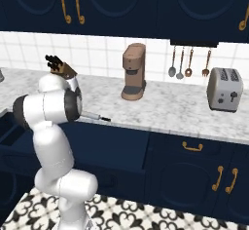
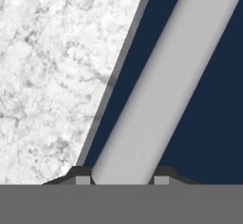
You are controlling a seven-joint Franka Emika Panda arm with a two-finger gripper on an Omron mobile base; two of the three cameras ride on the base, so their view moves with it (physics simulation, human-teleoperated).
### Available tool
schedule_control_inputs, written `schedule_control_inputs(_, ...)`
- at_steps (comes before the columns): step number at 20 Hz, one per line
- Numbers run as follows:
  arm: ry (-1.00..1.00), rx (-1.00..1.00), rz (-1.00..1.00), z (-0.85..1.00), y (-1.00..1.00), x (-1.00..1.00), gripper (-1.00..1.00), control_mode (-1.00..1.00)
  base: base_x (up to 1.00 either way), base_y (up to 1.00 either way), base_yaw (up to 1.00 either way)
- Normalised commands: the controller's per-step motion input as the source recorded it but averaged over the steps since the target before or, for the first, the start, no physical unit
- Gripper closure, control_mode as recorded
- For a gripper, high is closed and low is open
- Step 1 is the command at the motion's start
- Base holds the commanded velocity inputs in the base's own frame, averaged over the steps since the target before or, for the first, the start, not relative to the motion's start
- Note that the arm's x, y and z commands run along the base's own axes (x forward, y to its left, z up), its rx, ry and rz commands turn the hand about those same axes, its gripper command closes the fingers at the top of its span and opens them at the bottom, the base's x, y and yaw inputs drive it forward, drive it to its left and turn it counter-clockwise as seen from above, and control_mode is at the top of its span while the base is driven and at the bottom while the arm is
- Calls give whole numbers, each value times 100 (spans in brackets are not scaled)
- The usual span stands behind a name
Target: Pick the rolling pin from the drawer and place it on the counter.
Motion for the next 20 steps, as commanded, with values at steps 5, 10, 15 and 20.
schedule_control_inputs(5, 0, -1, 0, -24, 0, 96, 100, -100, 0, 0, 0)
schedule_control_inputs(10, 0, -2, 0, -42, 0, 94, 100, -100, 0, 0, 0)
schedule_control_inputs(15, 0, -3, 0, -46, 0, 64, -100, -100, 0, 0, 0)
schedule_control_inputs(20, -18, -3, 0, -27, 0, 0, -100, -100, 0, 0, 0)
